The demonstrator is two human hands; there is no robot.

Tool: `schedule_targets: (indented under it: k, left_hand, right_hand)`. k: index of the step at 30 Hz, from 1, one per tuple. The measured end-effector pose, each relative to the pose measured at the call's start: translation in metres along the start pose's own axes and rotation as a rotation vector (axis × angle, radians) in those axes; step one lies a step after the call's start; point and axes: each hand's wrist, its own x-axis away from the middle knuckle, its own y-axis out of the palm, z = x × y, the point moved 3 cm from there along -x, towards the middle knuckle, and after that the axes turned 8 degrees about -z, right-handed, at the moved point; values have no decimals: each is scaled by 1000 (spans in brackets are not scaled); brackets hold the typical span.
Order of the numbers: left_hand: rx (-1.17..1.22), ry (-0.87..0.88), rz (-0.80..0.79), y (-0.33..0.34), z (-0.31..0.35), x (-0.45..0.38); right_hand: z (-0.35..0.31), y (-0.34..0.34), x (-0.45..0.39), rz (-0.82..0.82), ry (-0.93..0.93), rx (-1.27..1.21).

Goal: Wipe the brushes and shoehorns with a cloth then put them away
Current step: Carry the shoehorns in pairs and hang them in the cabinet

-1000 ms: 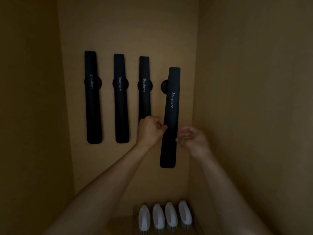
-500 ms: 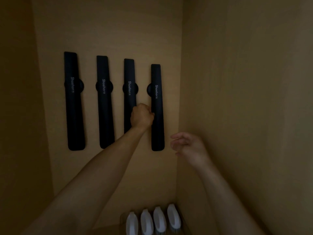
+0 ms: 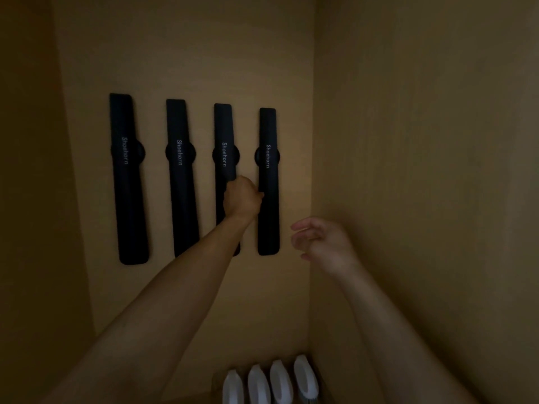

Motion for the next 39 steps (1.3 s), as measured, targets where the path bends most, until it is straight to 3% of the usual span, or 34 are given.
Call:
schedule_targets:
  k: [7, 15, 18, 25, 32, 39]
  left_hand:
    - [28, 68, 64, -23, -22, 10]
    - [-190, 93, 313, -109, -68, 32]
    - [-303, 76, 335, -131, -78, 35]
    - [-439, -35, 253, -123, -86, 26]
    - [-565, -11, 378, -110, -79, 17]
    - [-567, -23, 393, -108, -78, 5]
  right_hand:
    - [1, 9, -20, -5, -14, 13]
    - [6, 34, -55, -32, 13, 22]
    - [7, 40, -64, -25, 13, 43]
    - [2, 61, -74, -60, 3, 46]
    - [-1, 69, -78, -72, -42, 16]
    - [-3, 64, -82, -68, -67, 19]
